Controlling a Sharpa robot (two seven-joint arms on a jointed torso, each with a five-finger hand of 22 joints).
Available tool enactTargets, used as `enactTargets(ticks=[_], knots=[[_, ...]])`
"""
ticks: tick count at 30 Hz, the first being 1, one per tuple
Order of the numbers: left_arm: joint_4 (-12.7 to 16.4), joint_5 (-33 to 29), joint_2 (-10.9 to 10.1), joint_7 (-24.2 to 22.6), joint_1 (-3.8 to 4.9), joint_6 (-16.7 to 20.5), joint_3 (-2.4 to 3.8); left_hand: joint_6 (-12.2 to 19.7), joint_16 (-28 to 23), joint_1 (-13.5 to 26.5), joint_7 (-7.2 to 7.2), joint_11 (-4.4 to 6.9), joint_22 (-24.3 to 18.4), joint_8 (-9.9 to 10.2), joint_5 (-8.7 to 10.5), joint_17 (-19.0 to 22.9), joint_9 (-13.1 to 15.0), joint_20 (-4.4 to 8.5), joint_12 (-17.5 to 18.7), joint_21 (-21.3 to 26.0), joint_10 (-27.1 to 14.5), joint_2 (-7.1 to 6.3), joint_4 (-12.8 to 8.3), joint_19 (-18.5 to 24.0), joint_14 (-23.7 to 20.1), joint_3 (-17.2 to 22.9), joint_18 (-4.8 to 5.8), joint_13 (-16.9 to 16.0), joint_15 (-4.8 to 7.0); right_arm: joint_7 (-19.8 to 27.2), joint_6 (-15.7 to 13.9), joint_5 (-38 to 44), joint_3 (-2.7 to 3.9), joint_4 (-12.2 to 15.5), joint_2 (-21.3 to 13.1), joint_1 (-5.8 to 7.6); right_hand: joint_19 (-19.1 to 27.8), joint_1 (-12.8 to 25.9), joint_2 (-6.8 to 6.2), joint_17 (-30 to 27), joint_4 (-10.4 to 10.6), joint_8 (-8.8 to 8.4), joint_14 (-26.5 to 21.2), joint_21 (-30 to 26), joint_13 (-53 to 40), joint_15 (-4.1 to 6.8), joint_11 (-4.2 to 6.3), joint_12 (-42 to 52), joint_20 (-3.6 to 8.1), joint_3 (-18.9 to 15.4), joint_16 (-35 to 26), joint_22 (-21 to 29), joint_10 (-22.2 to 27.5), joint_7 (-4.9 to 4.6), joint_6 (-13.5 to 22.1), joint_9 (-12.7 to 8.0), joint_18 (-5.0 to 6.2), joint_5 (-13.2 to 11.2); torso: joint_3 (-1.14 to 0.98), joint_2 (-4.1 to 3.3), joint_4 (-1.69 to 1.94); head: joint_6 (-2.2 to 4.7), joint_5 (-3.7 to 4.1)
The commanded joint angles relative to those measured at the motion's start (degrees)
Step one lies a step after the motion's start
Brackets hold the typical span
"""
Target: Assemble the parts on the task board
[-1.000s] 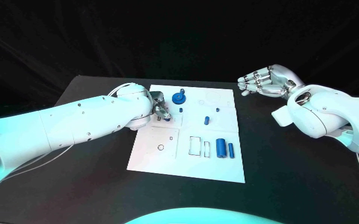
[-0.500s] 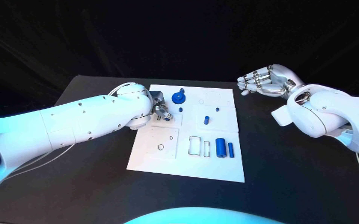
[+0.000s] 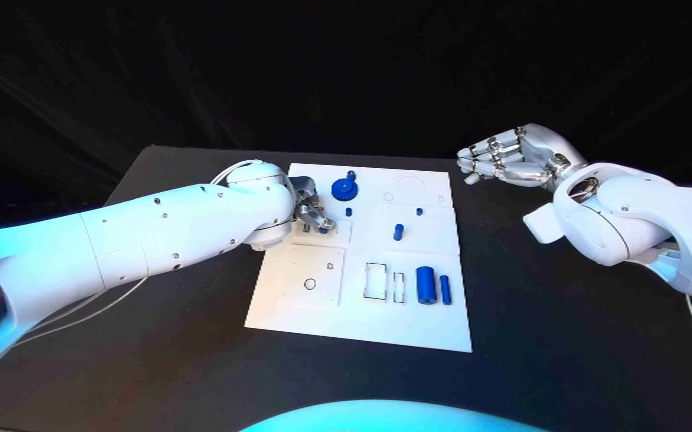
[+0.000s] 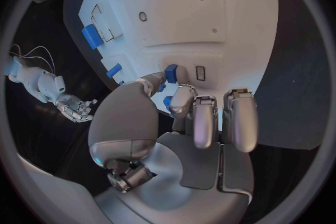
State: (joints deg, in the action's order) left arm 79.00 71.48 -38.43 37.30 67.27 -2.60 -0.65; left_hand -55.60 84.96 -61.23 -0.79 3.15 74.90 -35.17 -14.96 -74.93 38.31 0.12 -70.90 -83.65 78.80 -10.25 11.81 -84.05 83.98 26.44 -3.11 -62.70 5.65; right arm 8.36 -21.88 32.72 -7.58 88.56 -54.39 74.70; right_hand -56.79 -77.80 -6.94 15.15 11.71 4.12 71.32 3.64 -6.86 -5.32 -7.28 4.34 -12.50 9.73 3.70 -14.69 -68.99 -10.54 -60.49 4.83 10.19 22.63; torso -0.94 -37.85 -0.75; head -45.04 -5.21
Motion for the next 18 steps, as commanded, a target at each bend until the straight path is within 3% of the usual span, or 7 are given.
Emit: enactTargets(ticks=[1, 9, 18], knots=[[0.0, -1.0, 0.1, -0.1, -0.09, -0.9, -0.03, -0.2, -0.3, -0.1, -0.25, -0.23, 1.4, 0.4, 0.18, -8.6, -0.1, 0.24, -0.4, -0.2, -0.2, 0.56, 0.9, -0.8, 4.2, -2.0, 0.34, -0.1, 0.49, 0.4, 0.4, 0.0, 0.01, 0.0, 0.0, -0.03, 0.5, 0.7, 0.16, -0.1, 0.4, -0.07, -0.5, 0.1, 0.1, 0.09, -0.06, 0.4, 0.01, 0.0, -0.1, 0.1, 0.4, -0.31, 0.2, -0.1, 0.41, 0.3, 0.01, -0.01, -0.04, 0.09, 0.04], [0.3, -2.0, -0.5, -0.1, -0.09, -0.1, 0.09, -0.5, -0.3, 1.2, -0.4, -0.38, 1.3, 0.7, 0.18, -8.6, -0.1, 0.21, -0.4, -0.1, -0.3, 0.5, 4.3, -0.8, 4.2, -8.6, 0.32, -0.1, 0.37, 0.4, 0.4, 0.0, 0.01, 0.0, -0.1, -0.04, 0.6, 0.8, 0.16, -0.2, 0.4, -0.09, -0.6, 0.1, 0.1, 0.04, -0.1, 0.4, -0.04, -0.1, -0.2, 0.3, 0.4, -0.34, 0.2, -0.1, 0.41, 0.3, 0.03, 0.02, 0.03, 0.17, 0.1], [1.1, -2.7, -1.6, -0.1, 0.06, 1.3, 0.61, -0.4, -0.3, 1.0, -0.45, -0.43, 1.2, 0.8, 0.14, -8.6, -0.1, 0.25, 0.0, 0.0, -0.7, 1.06, 4.7, -0.8, 4.2, -10.7, 0.29, 0.6, 0.35, 0.3, 0.3, -0.1, 0.01, -0.2, -0.1, -0.09, 0.7, 0.9, 0.17, -0.3, 0.5, -0.09, -0.8, 0.0, 0.1, -0.02, -0.13, 0.4, -0.1, -0.1, -0.2, 0.4, 0.5, -0.36, 0.3, -0.1, 0.41, 0.3, 0.06, -0.03, 0.01, 0.41, 0.11]])
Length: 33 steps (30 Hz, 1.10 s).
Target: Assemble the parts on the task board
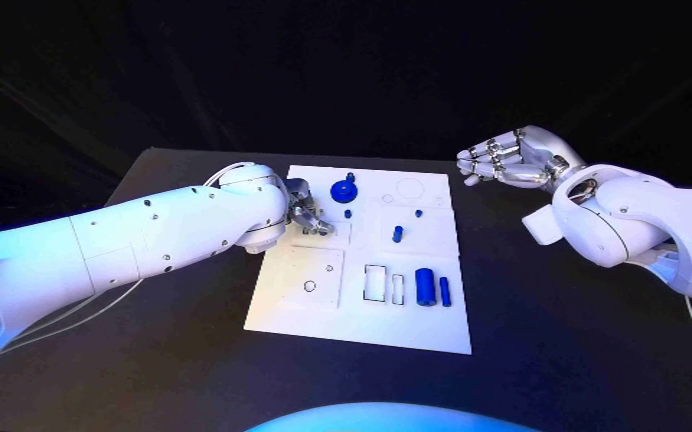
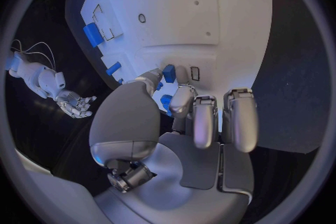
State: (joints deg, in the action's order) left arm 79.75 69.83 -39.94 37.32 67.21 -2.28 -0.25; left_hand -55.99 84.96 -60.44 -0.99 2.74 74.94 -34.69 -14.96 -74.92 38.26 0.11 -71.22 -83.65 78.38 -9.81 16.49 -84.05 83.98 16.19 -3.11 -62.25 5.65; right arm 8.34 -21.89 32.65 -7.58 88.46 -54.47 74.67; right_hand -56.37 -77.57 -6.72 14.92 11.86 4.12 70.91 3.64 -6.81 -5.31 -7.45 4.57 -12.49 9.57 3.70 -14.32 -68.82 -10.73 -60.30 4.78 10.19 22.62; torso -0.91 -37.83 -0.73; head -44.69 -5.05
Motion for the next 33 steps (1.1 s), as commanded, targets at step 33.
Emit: enactTargets(ticks=[33], knots=[[-12.5, -5.2, 4.2, -1.7, 4.97, -2.0, 2.15, 4.2, -0.5, -5.3, -3.0, -2.4, -1.2, 6.5, -0.1, -8.5, -5.3, -1.36, 6.6, 1.5, -6.3, 3.66, 0.1, 0.3, 4.1, -12.4, -0.19, 9.0, -1.59, 0.3, 0.4, -0.3, 0.01, -0.6, 0.5, -0.6, 0.5, 0.9, 0.05, -0.2, 0.4, -0.08, -0.7, 0.0, 0.1, -0.11, 0.01, 0.2, -0.2, -0.1, -0.2, 0.4, 0.4, -0.19, 0.1, -0.1, 0.42, 0.4, -0.02, -0.31, -0.14, 1.01, -0.86]])
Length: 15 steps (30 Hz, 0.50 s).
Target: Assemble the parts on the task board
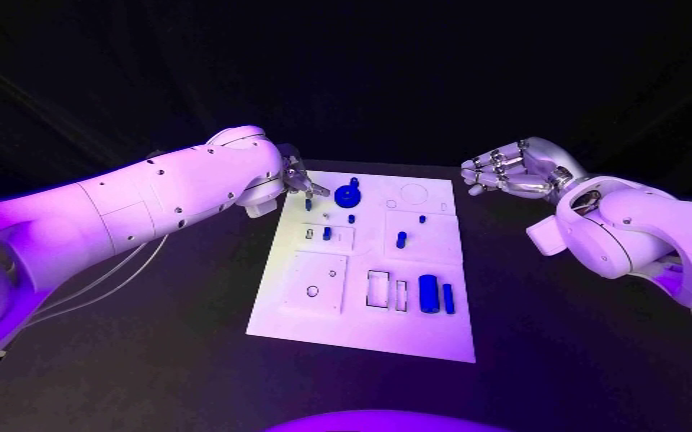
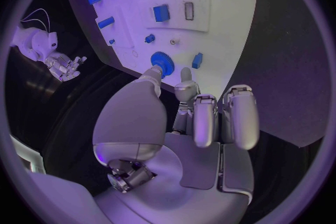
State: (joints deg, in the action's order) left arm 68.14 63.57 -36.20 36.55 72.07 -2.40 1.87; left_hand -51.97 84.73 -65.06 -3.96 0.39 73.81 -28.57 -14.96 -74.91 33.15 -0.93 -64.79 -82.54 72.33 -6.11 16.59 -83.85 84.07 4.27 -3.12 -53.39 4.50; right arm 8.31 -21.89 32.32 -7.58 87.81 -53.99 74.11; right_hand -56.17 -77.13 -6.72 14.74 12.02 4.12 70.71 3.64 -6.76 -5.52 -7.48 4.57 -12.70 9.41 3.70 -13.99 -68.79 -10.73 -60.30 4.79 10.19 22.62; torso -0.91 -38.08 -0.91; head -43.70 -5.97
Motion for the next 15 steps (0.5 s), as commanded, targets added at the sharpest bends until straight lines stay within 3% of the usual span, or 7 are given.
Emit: enactTargets(ticks=[1, 15], knots=[[-1.3, 1.3, 0.7, -0.9, 0.12, -2.0, 0.03, 0.2, -0.3, -0.7, -0.03, -0.04, 0.0, 0.4, -0.1, -8.5, -0.2, -0.32, 0.2, 0.3, -0.2, -0.04, 0.0, 0.1, 4.0, -0.5, -0.17, 0.1, -0.44, 0.3, 0.4, 0.0, 0.01, 0.0, 0.1, -0.04, 0.3, 0.4, 0.06, 0.0, 0.2, -0.08, -0.5, 0.0, 0.1, 0.1, 0.04, 0.2, 0.0, 0.1, -0.2, 0.1, 0.3, -0.19, 0.1, -0.1, 0.42, 0.4, -0.01, -0.07, 0.04, 0.04, 0.06], [-5.6, 3.3, 2.5, -0.7, 0.13, -1.6, 0.02, 0.1, -0.3, -0.9, -0.08, -0.09, 0.1, 0.6, -0.11, -8.5, -0.5, -0.38, 0.2, 0.3, -0.2, 0.22, 0.0, 0.0, 4.1, -0.7, -0.16, 0.1, -0.48, 0.2, 0.4, 0.1, 0.01, 0.0, 0.1, -0.04, 0.3, 0.4, 0.06, 0.0, 0.2, -0.08, -0.5, 0.0, 0.1, 0.1, 0.04, 0.2, 0.0, 0.1, -0.2, 0.1, 0.3, -0.19, 0.1, -0.1, 0.42, 0.4, 0.06, -0.06, 0.0, -0.04, -0.08]])
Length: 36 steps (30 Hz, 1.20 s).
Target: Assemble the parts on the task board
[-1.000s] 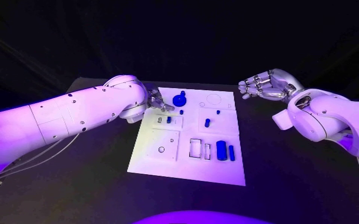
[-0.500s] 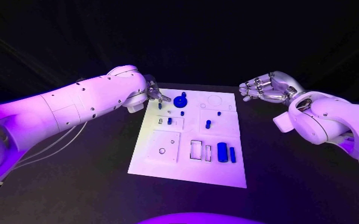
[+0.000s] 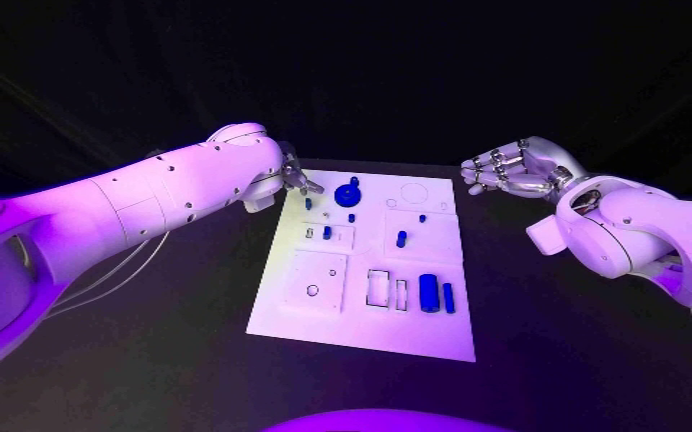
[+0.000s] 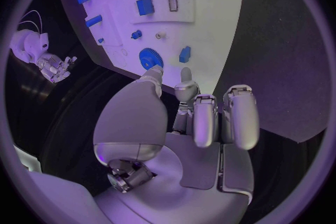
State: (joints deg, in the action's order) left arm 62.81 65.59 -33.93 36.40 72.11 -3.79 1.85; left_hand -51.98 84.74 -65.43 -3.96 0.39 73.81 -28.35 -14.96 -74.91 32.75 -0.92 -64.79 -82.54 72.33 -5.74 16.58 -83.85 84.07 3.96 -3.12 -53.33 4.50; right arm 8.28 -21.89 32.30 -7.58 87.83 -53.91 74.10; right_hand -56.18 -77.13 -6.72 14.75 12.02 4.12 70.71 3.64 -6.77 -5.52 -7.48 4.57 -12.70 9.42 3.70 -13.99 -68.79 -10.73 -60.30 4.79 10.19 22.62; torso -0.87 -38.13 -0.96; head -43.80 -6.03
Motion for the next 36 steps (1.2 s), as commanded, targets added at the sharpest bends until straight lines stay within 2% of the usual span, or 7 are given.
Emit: enactTargets(ticks=[1, 12, 20, 23, 36], knots=[[-0.4, 1.3, 0.2, -0.6, 0.09, -0.1, 0.05, 0.1, -0.3, -0.6, -0.08, -0.09, 0.2, 0.4, -0.11, -8.5, -0.1, -0.39, 0.1, 0.3, -0.1, -0.13, 0.0, 0.0, 4.1, -0.4, -0.14, -0.1, -0.49, 0.2, 0.4, 0.1, 0.01, 0.0, 0.1, -0.03, 0.3, 0.4, 0.06, -0.1, 0.3, -0.08, -0.5, 0.0, 0.1, 0.09, 0.04, 0.2, 0.0, 0.1, -0.2, 0.1, 0.3, -0.19, 0.1, -0.1, 0.42, 0.4, 0.04, -0.02, 0.04, 0.09, -0.06], [-2.8, 1.5, 1.2, -0.1, 0.09, -3.4, 0.03, 0.0, -0.3, -0.6, -0.08, -0.09, 0.2, 0.4, -0.11, -8.5, -0.1, -0.4, 0.1, 0.2, -0.2, -0.09, 0.1, 0.0, 4.1, -0.5, -0.12, 0.0, -0.5, 0.2, 0.5, 0.2, 0.01, -0.1, 0.2, -0.03, 0.4, 0.3, 0.12, -0.1, 0.2, -0.07, -0.5, 0.0, 0.1, 0.1, 0.06, 0.3, -0.01, 0.1, -0.1, 0.2, 0.3, -0.17, 0.1, -0.1, 0.44, 0.4, 0.05, -0.07, 0.05, 0.03, -0.01], [-3.7, 0.9, 1.9, 0.0, 0.06, -4.9, -0.07, 0.0, -0.3, -0.6, -0.09, -0.1, 0.3, 0.4, -0.1, -8.5, -0.2, -0.41, 0.1, 0.2, -0.1, 0.01, 0.1, -0.1, 4.0, -0.5, -0.11, -0.1, -0.51, 0.2, 0.5, 0.2, 0.01, -0.1, 0.3, -0.03, 0.4, 0.3, 0.12, -0.1, 0.2, -0.07, -0.5, 0.0, 0.1, 0.1, 0.06, 0.3, -0.01, 0.1, -0.1, 0.2, 0.3, -0.17, 0.1, -0.1, 0.44, 0.4, 0.04, 0.01, -0.06, -0.22, -0.19], [-3.8, 0.8, 2.0, 0.1, 0.06, -5.5, -0.12, -0.1, -0.3, -0.6, -0.1, -0.1, 0.3, 0.4, -0.1, -8.5, -0.2, -0.41, 0.0, 0.2, -0.1, 0.02, 0.1, -0.1, 4.0, -0.6, -0.11, -0.1, -0.51, 0.2, 0.5, 0.2, 0.01, -0.1, 0.3, -0.03, 0.4, 0.3, 0.12, -0.1, 0.2, -0.07, -0.5, 0.0, 0.1, 0.1, 0.06, 0.3, -0.01, 0.1, -0.1, 0.2, 0.3, -0.17, 0.1, -0.1, 0.44, 0.4, 0.01, -0.02, 0.02, -0.21, -0.19], [-4.4, -0.1, 2.7, 0.1, -0.01, -7.0, -0.41, -0.6, -0.3, -0.9, -0.06, -0.1, 0.7, 0.7, -0.13, -8.5, -0.9, -0.48, -0.3, 0.0, 0.1, 1.07, 0.1, -0.2, 4.1, -0.9, -0.05, -0.4, -0.53, 0.2, 0.6, 0.2, 0.01, -0.2, 0.6, -0.04, 0.4, 0.3, 0.17, -0.1, 0.2, -0.05, -0.5, 0.1, 0.1, 0.11, 0.08, 0.3, -0.02, 0.1, -0.1, 0.2, 0.3, -0.15, 0.1, -0.1, 0.45, 0.4, 0.02, -0.01, -0.01, -0.36, -0.34]])
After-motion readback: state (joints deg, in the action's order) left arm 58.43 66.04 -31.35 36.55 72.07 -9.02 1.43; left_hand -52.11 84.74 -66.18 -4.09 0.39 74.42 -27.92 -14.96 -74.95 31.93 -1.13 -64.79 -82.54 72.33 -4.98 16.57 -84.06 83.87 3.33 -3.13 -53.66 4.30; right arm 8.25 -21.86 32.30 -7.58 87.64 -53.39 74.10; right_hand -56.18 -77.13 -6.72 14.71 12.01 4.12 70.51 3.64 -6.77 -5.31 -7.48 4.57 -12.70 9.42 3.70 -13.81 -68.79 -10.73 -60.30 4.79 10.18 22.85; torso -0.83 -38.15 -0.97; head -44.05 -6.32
